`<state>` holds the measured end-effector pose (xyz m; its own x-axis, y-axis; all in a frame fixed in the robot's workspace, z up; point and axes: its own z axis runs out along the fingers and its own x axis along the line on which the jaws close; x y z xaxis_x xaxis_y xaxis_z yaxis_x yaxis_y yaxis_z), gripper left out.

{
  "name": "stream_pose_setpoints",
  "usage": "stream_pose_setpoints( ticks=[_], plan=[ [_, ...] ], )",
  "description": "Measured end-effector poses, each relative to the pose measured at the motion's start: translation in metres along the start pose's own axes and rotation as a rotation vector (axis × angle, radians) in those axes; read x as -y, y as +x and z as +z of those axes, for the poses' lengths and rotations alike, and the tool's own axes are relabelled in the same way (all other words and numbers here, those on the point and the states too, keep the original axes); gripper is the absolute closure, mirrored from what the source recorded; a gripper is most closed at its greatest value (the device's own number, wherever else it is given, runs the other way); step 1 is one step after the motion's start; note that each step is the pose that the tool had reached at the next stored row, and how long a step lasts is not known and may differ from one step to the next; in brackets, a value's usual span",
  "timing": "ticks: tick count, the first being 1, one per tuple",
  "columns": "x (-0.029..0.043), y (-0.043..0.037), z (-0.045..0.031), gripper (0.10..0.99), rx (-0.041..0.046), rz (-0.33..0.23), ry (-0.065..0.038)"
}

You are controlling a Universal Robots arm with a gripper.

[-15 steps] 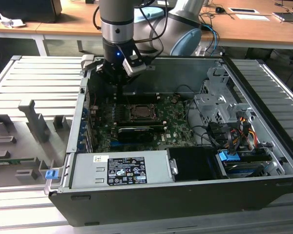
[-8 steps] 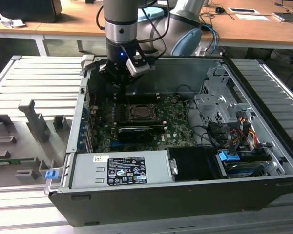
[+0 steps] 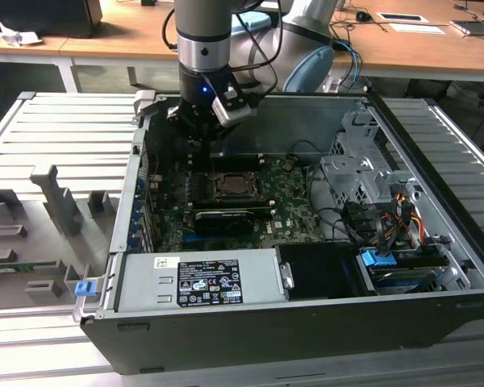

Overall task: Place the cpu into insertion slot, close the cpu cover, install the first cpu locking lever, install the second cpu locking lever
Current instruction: 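Install the first cpu locking lever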

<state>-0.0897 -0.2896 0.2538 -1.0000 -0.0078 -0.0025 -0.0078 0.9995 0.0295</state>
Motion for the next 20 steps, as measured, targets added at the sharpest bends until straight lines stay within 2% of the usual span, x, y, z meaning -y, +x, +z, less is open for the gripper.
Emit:
stream_pose_setpoints(
  ticks=[20],
  plan=[
    [0.0001, -0.0118, 0.0, 0.98, 0.0, 0.0, 0.0]
  ],
)
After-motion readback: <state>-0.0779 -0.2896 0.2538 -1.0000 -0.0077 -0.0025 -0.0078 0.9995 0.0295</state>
